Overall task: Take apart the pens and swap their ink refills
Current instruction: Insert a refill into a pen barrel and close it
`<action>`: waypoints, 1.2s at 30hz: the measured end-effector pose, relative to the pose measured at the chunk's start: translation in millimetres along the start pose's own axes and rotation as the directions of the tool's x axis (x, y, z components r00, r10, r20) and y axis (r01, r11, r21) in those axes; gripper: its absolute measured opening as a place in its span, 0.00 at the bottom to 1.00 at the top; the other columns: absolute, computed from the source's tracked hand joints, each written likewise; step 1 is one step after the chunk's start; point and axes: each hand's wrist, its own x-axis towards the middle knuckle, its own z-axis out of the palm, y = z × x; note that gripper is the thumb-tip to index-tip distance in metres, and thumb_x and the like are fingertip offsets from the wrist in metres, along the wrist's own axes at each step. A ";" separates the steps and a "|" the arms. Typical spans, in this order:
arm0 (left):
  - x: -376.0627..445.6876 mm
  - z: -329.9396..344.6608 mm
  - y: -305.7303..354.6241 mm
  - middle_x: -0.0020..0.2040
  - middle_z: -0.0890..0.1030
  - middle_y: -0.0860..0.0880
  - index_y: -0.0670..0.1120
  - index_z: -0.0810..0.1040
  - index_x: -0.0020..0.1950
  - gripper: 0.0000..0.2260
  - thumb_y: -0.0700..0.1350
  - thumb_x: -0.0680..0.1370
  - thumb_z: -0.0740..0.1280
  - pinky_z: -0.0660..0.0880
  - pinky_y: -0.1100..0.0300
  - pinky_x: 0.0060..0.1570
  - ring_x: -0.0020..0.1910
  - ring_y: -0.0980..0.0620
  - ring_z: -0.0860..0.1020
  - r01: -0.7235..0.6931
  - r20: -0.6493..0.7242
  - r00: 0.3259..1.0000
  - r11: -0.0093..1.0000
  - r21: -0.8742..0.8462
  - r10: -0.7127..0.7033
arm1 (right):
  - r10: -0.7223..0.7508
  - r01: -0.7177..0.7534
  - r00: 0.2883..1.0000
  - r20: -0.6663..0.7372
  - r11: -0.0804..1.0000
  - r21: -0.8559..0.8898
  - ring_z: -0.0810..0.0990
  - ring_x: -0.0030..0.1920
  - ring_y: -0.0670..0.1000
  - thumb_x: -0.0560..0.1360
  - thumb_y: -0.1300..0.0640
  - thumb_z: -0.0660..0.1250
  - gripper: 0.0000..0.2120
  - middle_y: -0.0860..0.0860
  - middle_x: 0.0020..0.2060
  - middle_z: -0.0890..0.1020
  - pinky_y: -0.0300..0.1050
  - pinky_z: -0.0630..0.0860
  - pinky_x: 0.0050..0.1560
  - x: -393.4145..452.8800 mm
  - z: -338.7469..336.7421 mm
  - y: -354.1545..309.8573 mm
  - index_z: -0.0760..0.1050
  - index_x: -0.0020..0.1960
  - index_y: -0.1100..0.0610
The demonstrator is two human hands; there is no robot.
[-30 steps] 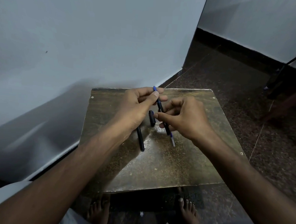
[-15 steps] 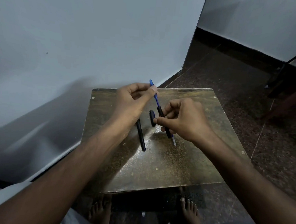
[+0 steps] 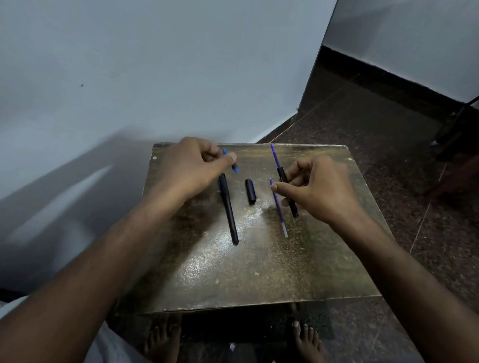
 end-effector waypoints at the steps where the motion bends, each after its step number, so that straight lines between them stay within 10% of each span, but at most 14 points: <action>1: -2.0 2.2 -0.7 0.37 0.86 0.57 0.57 0.84 0.37 0.14 0.63 0.78 0.75 0.71 0.63 0.35 0.37 0.61 0.81 -0.019 0.025 1.000 0.992 0.127 0.016 | 0.001 -0.001 1.000 -0.003 1.000 -0.006 0.89 0.31 0.42 0.72 0.55 0.84 0.09 0.48 0.31 0.89 0.36 0.82 0.29 0.1 -0.1 0.1 0.84 0.42 0.53; 9: -8.6 25.6 5.2 0.35 0.83 0.56 0.53 0.85 0.38 0.22 0.71 0.75 0.72 0.68 0.60 0.33 0.37 0.51 0.82 -0.084 0.052 0.996 0.838 0.539 0.067 | -0.020 0.020 1.000 -0.014 0.999 -0.036 0.88 0.30 0.41 0.72 0.54 0.84 0.10 0.47 0.30 0.88 0.36 0.82 0.28 -1.3 2.7 -3.5 0.83 0.42 0.52; 17: -11.8 22.2 17.9 0.43 0.88 0.60 0.57 0.88 0.52 0.13 0.64 0.82 0.70 0.73 0.73 0.40 0.39 0.69 0.82 -0.147 0.048 0.988 0.987 -0.061 0.150 | -0.047 0.048 0.998 0.050 0.999 -0.025 0.88 0.30 0.42 0.73 0.53 0.84 0.09 0.47 0.30 0.88 0.34 0.81 0.29 -4.2 6.2 -6.9 0.84 0.44 0.54; 27: -2.1 24.9 20.7 0.46 0.90 0.56 0.51 0.90 0.55 0.06 0.51 0.80 0.78 0.77 0.71 0.45 0.43 0.65 0.84 -0.083 -0.141 0.990 0.796 -0.599 -0.003 | -0.042 0.064 0.988 0.150 0.987 -0.145 0.85 0.29 0.37 0.76 0.55 0.82 0.07 0.46 0.29 0.88 0.24 0.72 0.32 -8.4 7.2 -2.1 0.84 0.44 0.52; 31: 8.2 12.7 17.0 0.44 0.91 0.55 0.45 0.89 0.56 0.08 0.47 0.79 0.79 0.79 0.70 0.52 0.48 0.62 0.87 -0.110 -0.267 0.959 0.733 -0.671 -0.100 | -0.005 0.018 0.997 0.080 0.985 -0.171 0.86 0.30 0.39 0.79 0.60 0.78 0.06 0.46 0.28 0.87 0.27 0.76 0.30 -7.2 -5.4 6.1 0.82 0.48 0.53; 36: -5.0 35.6 24.9 0.46 0.91 0.56 0.49 0.88 0.51 0.11 0.53 0.75 0.82 0.78 0.69 0.49 0.48 0.63 0.87 0.042 0.026 0.999 0.858 -0.513 -0.033 | 0.026 -0.039 0.995 -0.099 0.991 -0.132 0.87 0.32 0.39 0.81 0.60 0.76 0.04 0.48 0.36 0.89 0.49 0.88 0.39 -4.6 -34.6 16.1 0.83 0.54 0.57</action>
